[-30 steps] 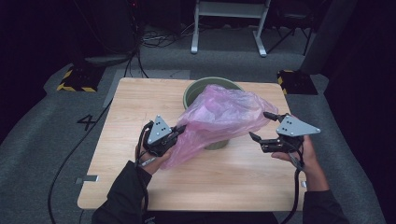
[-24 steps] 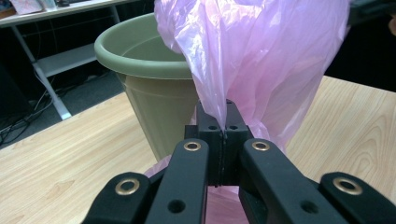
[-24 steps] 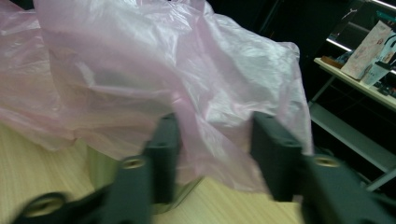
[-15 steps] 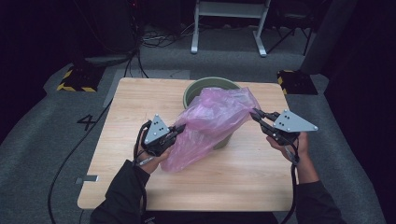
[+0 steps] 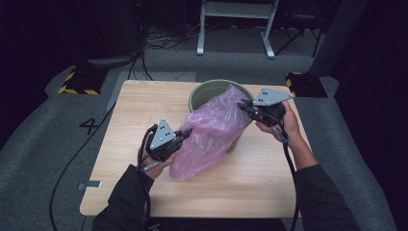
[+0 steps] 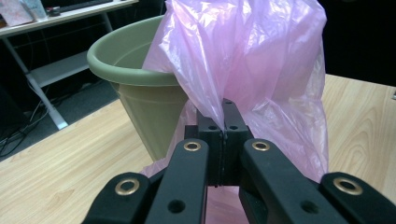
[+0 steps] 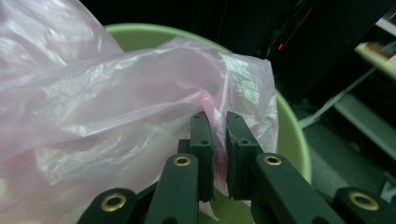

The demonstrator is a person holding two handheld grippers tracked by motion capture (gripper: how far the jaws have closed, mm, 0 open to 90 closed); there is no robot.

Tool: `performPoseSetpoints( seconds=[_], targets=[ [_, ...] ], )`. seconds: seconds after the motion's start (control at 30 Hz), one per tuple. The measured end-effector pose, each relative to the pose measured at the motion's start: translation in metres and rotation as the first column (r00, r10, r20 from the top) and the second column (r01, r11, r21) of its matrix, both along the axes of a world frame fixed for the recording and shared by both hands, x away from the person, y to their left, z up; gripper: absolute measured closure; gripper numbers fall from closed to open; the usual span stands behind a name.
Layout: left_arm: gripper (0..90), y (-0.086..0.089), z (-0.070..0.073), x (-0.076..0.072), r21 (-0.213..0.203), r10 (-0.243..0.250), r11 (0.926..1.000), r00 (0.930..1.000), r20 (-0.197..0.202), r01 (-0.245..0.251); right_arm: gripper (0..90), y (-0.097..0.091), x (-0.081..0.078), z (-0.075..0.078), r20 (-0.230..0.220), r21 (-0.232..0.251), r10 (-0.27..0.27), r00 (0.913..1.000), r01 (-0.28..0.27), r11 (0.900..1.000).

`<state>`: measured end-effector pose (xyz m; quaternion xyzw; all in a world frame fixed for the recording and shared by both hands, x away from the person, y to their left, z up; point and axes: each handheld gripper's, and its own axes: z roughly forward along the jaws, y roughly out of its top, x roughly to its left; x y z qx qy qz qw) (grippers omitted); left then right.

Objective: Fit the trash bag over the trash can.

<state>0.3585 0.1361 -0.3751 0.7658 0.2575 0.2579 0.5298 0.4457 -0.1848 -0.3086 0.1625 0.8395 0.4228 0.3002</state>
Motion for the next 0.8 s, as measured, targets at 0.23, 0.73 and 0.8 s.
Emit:
performPoseSetpoints(
  seconds=[0.23,0.73,0.8],
  targets=[
    [89.6,-0.001,0.001,-0.001,0.005,-0.011,0.9999,0.9999,0.013,0.011,77.2,0.014,0.023,-0.007,-0.139,-0.064,0.009,0.9902,-0.018,0.9978],
    [89.6,0.000,0.001,0.002,0.012,0.041,0.9991,0.9991,-0.007,-0.040,23.9,-0.014,0.019,-0.004,-0.214,-0.001,0.047,0.9758,-0.048,0.9988],
    [89.6,-0.001,0.001,0.002,0.013,0.040,0.9991,0.9992,-0.010,-0.039,22.9,-0.019,0.009,-0.001,-0.200,0.036,0.078,0.9767,-0.072,0.9967]
  ],
)
